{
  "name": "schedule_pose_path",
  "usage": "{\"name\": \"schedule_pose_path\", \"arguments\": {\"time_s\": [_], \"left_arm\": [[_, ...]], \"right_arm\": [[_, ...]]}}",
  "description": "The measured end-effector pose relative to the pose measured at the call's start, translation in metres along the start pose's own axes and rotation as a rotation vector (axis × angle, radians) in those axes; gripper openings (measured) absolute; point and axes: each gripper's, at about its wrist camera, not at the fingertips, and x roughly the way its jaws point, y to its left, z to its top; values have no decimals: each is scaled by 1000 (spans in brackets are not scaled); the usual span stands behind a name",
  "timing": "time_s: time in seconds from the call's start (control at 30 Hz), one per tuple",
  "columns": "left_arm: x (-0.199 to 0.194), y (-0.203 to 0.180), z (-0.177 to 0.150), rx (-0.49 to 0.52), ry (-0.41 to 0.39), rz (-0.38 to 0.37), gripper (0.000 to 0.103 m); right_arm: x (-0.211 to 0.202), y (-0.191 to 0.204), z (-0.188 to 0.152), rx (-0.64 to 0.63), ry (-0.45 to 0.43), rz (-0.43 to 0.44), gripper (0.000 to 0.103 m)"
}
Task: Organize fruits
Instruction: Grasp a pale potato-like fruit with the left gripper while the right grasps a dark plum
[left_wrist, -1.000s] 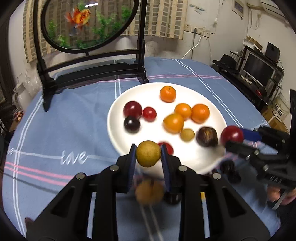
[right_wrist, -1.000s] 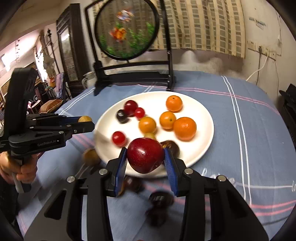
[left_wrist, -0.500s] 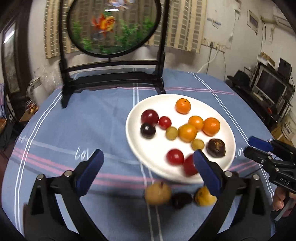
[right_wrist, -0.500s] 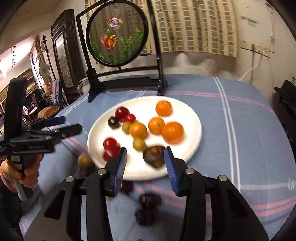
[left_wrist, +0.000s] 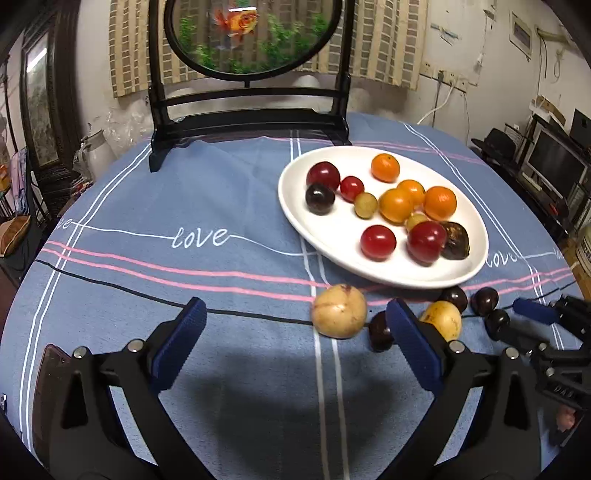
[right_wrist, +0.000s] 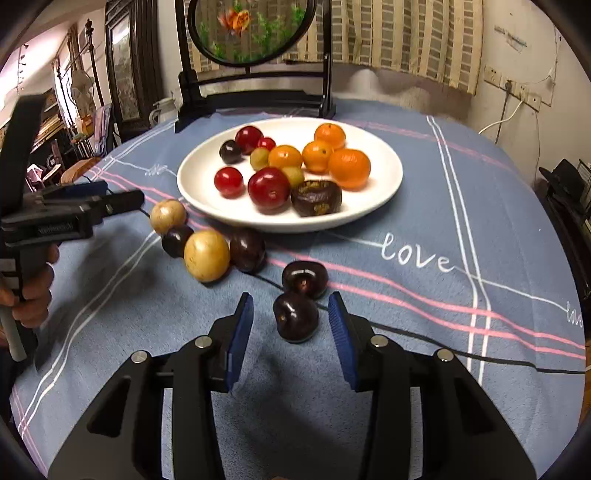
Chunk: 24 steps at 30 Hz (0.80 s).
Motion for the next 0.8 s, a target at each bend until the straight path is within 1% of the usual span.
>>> {"name": "schedule_pose_path", "arguments": {"time_s": [0.13, 0.37, 0.5, 0.57, 0.67, 0.7, 0.73, 0.8], "left_arm": [[1, 5, 1, -23, 5, -6, 99], [0, 8, 2, -25, 1, 4, 99], [0, 11, 3, -35, -4, 11, 99], [0, 16, 4, -49, -3, 11, 99], [2, 25, 5, -60, 6, -26, 97], [3, 26, 6, -57, 10, -34, 90], [5, 27, 5, -51, 19, -48, 85], [11, 27, 4, -43, 48, -86, 68]], "right_arm": [[5, 2, -1, -7, 18, 3, 42], [12, 1, -4, -13, 34, -6, 41], [14, 0, -5, -19, 44, -21, 27], [10, -1, -4, -8, 33, -5, 26], [0, -4, -1, 15, 3, 19, 26], [-2, -4, -1, 15, -2, 16, 26], [-2, -5, -1, 18, -1, 16, 26], [0, -5, -1, 24, 8, 16, 26]]}}
